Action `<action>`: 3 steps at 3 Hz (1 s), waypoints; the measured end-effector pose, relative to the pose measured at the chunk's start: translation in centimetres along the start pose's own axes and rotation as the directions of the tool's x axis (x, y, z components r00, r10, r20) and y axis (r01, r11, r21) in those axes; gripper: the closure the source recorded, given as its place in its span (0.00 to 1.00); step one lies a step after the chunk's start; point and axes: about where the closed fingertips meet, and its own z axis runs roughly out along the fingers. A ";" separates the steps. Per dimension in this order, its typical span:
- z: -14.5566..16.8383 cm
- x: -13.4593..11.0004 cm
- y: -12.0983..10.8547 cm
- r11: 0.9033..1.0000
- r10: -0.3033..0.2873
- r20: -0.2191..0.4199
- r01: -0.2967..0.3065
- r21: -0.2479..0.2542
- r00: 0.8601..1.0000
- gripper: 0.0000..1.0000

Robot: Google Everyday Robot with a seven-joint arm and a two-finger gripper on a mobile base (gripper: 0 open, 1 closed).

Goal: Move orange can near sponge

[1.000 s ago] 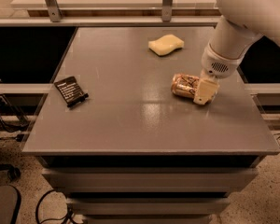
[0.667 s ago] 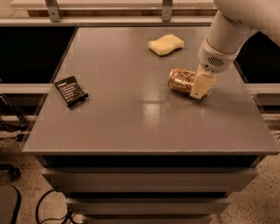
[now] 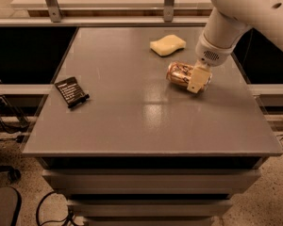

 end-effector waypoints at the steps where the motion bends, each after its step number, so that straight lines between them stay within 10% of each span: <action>1: -0.4 -0.6 -1.5 0.999 0.004 0.011 -0.005 0.050 1.000 1.00; 3: 0.1 -2.9 -8.1 0.992 -0.028 -0.014 0.029 0.124 1.000 1.00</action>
Offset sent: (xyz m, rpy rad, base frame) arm 0.0894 -0.0111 0.0421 -0.0527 -0.1724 -0.0065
